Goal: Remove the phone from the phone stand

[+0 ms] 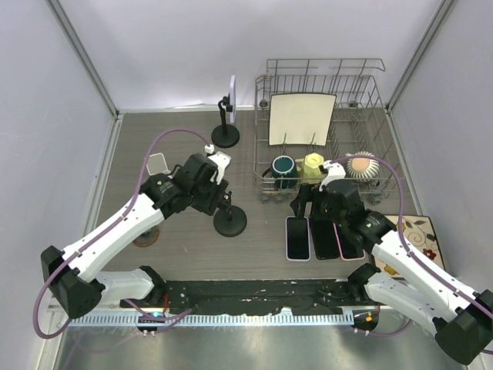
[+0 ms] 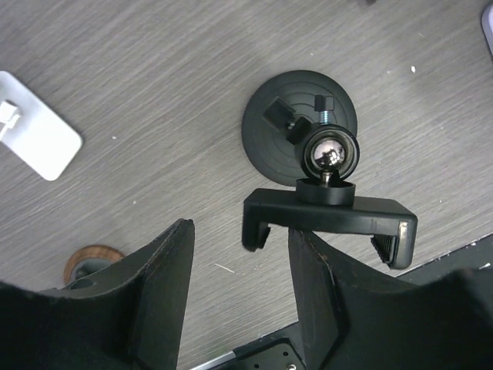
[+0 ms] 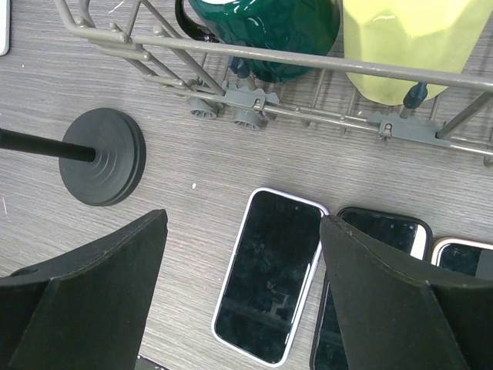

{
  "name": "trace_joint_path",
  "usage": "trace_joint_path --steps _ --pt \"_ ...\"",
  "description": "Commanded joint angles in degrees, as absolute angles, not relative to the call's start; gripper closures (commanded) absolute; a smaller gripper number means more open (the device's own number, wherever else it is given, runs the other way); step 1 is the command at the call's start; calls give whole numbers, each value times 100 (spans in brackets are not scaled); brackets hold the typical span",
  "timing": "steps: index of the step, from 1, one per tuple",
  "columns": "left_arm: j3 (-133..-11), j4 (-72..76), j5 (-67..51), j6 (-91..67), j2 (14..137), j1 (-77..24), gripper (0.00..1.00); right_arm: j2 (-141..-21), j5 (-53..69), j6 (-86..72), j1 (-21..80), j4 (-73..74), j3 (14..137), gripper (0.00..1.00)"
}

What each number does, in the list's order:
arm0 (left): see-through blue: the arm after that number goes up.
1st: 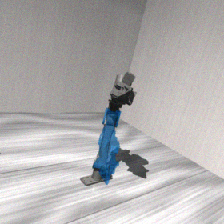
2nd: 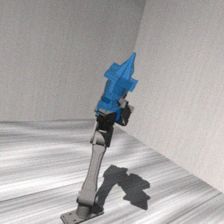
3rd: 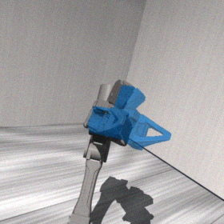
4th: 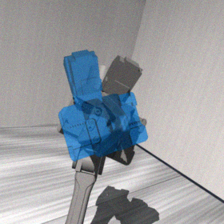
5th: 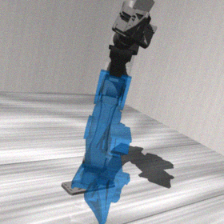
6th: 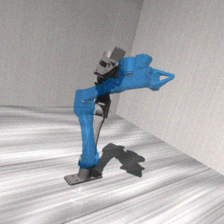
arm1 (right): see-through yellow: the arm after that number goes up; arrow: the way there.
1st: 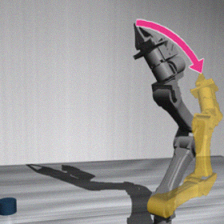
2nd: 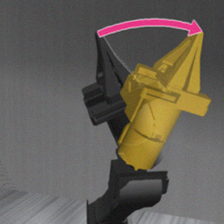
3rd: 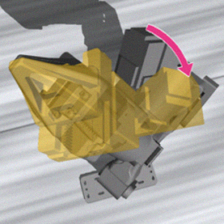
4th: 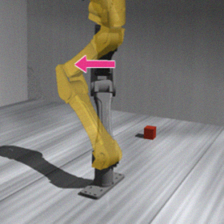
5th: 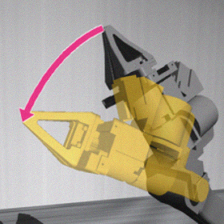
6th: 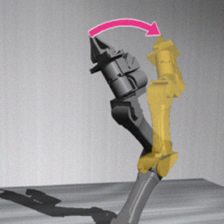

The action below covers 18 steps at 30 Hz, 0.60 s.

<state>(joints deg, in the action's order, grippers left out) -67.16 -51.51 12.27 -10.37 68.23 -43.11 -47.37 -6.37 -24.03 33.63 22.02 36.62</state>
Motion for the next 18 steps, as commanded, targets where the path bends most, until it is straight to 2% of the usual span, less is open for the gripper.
trace_joint_path --steps 1,9,12,16,18 --pt "-6829 -5098 625 -870 7049 -4219 48 -4746 -773 -2224 3357 1942 3771 14" --pt "-6952 -5045 563 -826 7268 -4096 63 -4790 -800 -2110 3357 1942 3797 14" --pt "-7057 -4948 571 -826 7312 -4043 73 -4834 -809 -2057 3357 1942 3814 14" --pt "-7154 -4738 826 -888 7374 -3920 94 -4869 -817 -2004 3357 1942 3841 14" --pt "-7181 -4624 1036 -958 7391 -3737 100 -4860 -826 -1960 3357 1942 3841 14"
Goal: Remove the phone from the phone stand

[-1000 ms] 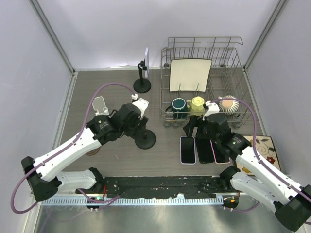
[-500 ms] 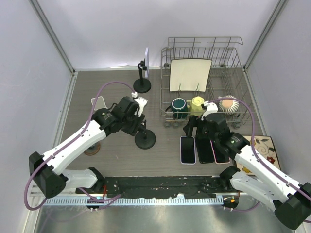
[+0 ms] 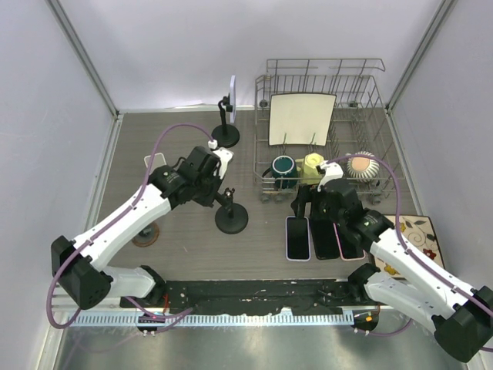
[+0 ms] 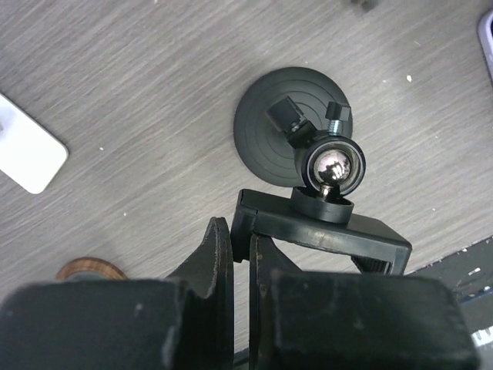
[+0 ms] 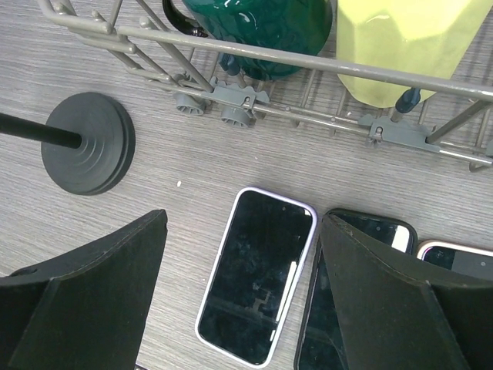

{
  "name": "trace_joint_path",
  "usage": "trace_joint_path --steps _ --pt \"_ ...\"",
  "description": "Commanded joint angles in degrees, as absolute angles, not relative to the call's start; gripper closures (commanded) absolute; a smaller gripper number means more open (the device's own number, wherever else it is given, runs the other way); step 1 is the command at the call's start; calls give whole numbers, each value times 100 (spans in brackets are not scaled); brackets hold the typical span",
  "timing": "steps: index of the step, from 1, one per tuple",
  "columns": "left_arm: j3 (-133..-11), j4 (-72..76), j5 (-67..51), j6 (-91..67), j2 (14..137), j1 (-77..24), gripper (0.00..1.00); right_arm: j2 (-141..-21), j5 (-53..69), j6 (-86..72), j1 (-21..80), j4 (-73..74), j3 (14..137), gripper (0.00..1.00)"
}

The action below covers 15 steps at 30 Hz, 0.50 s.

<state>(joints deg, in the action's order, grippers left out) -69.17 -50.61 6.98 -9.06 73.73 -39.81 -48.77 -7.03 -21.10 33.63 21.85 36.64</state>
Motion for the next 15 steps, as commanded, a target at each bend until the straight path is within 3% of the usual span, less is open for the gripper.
trace_joint_path --steps 1,7,15 --pt "-7181 -4458 1081 -984 7400 -3640 100 -4860 -817 -1951 3357 1942 3841 14" --pt "-7522 -3772 1371 -1230 7777 -2594 100 -4799 -844 -1881 3357 1960 3832 14" --pt "-8725 -3358 1301 -1669 9148 -1029 100 -4553 -967 -1890 3357 2188 3850 14"
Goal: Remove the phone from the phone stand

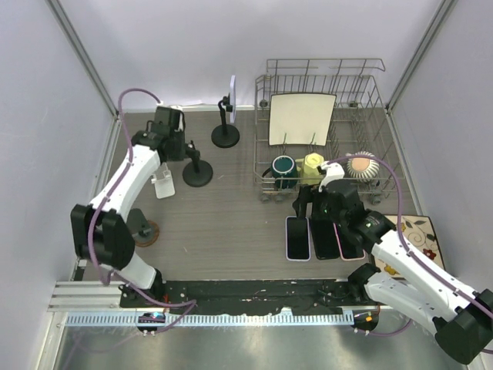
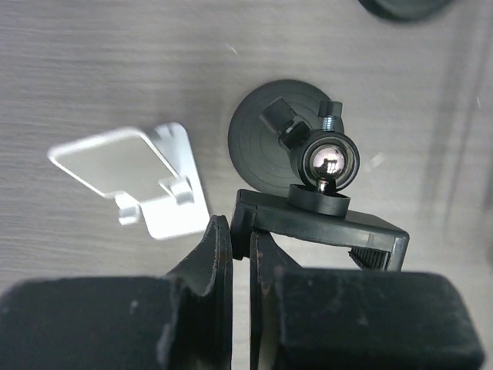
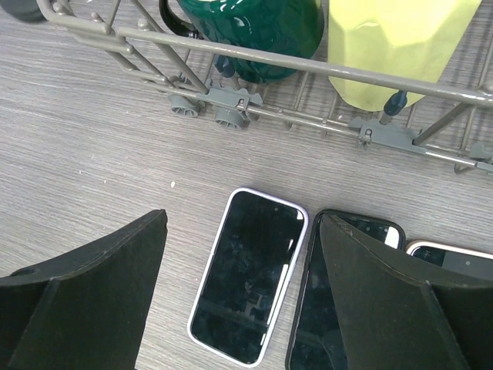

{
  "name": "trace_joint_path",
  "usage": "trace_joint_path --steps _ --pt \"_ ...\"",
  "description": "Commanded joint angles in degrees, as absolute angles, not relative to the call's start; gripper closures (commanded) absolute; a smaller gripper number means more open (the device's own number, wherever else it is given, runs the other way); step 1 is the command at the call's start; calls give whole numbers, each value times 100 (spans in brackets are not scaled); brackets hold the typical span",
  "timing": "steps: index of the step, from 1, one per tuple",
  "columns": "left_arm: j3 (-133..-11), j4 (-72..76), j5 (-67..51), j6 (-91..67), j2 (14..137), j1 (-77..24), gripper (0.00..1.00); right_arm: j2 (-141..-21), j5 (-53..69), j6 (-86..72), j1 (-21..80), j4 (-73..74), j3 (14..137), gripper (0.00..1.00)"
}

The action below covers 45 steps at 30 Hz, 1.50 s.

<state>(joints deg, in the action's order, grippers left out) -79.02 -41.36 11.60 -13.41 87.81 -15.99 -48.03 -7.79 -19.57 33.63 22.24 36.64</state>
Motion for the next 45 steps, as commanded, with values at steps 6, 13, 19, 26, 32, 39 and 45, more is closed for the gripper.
trace_joint_path --steps 6,13,19,26,32,39,45 --pt "-9438 -3261 1081 -1740 9851 -519 96 -4246 -1134 -1942 3357 2417 3806 14" --pt "-9765 -3437 871 -1811 10029 -404 55 -4087 -1239 -1969 3357 2575 3797 14" --pt "-9686 -3498 677 -1846 9642 -404 23 -4087 -1239 -1951 3357 2575 3823 14" --pt "-9826 -3419 378 -2083 9062 -474 7 -4087 -1283 -1890 3357 2584 3850 14" --pt "-9861 -2771 290 -2118 8868 -1089 5 -4060 -1336 -1793 3357 2575 3885 14" --pt "-10028 -1838 439 -1960 9316 -1722 5 -4069 -1371 -1819 3357 2566 3938 14" --pt "-10450 -1284 518 -1618 9975 -2153 5 -3938 -1371 -1942 3349 2540 3885 13"
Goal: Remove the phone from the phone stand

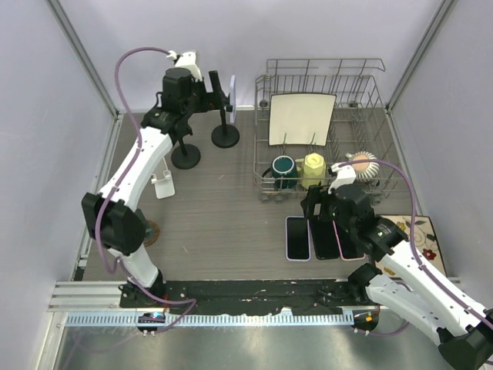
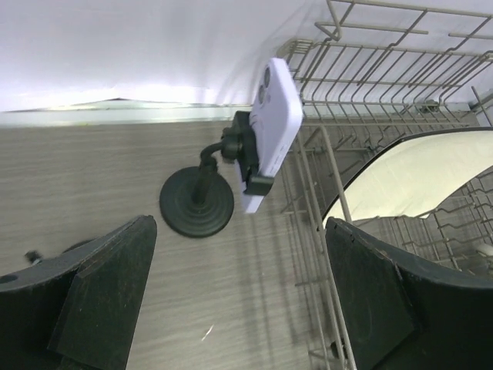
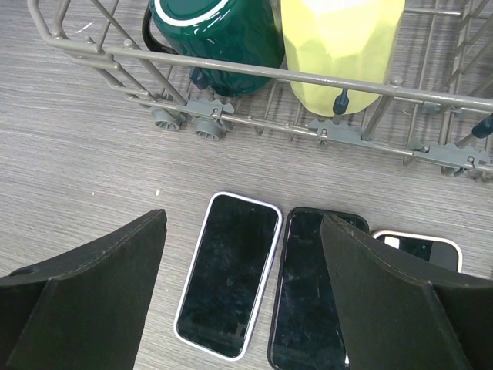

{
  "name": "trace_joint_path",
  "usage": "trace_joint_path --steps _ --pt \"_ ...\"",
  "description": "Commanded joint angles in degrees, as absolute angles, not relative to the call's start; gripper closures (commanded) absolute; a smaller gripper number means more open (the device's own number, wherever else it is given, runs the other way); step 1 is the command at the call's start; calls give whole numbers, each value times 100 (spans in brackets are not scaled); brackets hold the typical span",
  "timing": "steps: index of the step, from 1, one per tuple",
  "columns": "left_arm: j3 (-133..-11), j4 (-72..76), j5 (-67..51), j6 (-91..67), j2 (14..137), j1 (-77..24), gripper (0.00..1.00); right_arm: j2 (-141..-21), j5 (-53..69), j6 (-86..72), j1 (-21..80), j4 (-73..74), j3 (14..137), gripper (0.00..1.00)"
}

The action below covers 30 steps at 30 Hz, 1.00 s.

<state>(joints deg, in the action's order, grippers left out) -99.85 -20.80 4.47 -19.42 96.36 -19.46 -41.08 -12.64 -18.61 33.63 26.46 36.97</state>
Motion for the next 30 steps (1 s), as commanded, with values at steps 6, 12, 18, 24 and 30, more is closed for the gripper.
trace_joint_path --steps 6,12,18,24,30 --pt "-10968 -949 703 -1371 10731 -2346 5 -3710 -1354 -2048 3357 2566 3806 12" --pt "-11522 -791 1211 -985 11477 -2566 11 -3577 -1345 -1987 3357 2707 3735 12" --pt "-11988 -808 1959 -677 11988 -2654 23 -3630 -1310 -1872 3357 2742 3788 12" --pt "-12182 -940 1995 -615 12278 -2654 39 -3709 -1248 -1846 3357 2602 3709 12" --pt "-12077 -1090 1776 -589 11998 -2681 77 -3840 -1230 -1758 3357 2487 3718 12"
